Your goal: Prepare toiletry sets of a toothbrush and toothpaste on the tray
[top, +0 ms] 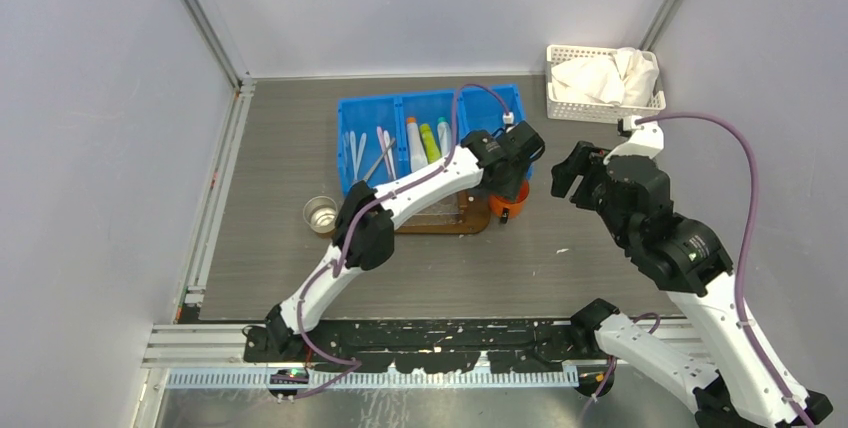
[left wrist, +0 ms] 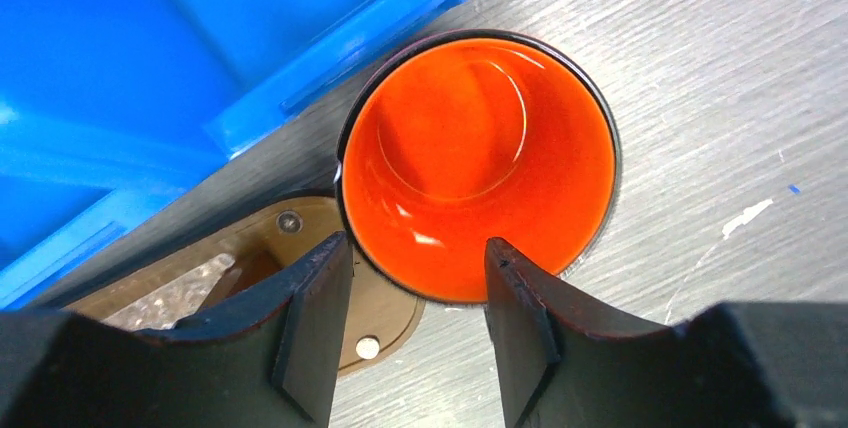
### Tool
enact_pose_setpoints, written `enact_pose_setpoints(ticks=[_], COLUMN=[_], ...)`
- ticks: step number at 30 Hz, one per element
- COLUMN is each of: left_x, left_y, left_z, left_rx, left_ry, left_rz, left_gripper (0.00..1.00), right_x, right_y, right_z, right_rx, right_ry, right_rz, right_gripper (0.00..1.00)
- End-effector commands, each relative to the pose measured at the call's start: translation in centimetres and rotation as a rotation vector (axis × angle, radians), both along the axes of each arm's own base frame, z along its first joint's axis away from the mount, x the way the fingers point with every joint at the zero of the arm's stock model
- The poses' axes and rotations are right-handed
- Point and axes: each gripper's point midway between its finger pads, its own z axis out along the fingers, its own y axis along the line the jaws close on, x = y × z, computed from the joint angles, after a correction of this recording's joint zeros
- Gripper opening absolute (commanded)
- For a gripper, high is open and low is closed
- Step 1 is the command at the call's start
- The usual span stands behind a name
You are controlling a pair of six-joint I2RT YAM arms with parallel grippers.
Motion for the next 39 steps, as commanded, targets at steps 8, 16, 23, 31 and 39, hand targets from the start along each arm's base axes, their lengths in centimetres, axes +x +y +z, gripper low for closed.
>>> enact_pose_setpoints(ticks=[8,16,23,31,39], left_x=[8.3,10.0,9.2,7.7,6.9], left_y=[13.3,22.4,24.0,25.7,27.0], left_z=[18.6,13.5,10.4,11.1,11.3], left_rx=[-0.221,-0.111,-0.049,-0.096,-0.114], left_ry=[-0.316,-0.238,-0.21,-0.218,-0.22], left_rz=[0.196,0.389,0.411,0.447,0.457], left_gripper=[0.64,0.14,0.58,0.88,0.87], right_x=[3.3,11.5,20.1,25.6,26.9], right_y=[3.8,10.3,16.6,21.4,22.9], right_z=[-3.0,-5.8,-9.6,-17.1,-21.2], right_rx=[-0.02,-0.128,-0.114,-0.149,-0.178], right_ry=[0.074,0.142,0.209,0.365,0.46], right_rz=[0.093,0.252,0.381,0.484,0.537], right_gripper=[0.74,0.73,0.69,0.63,0.68])
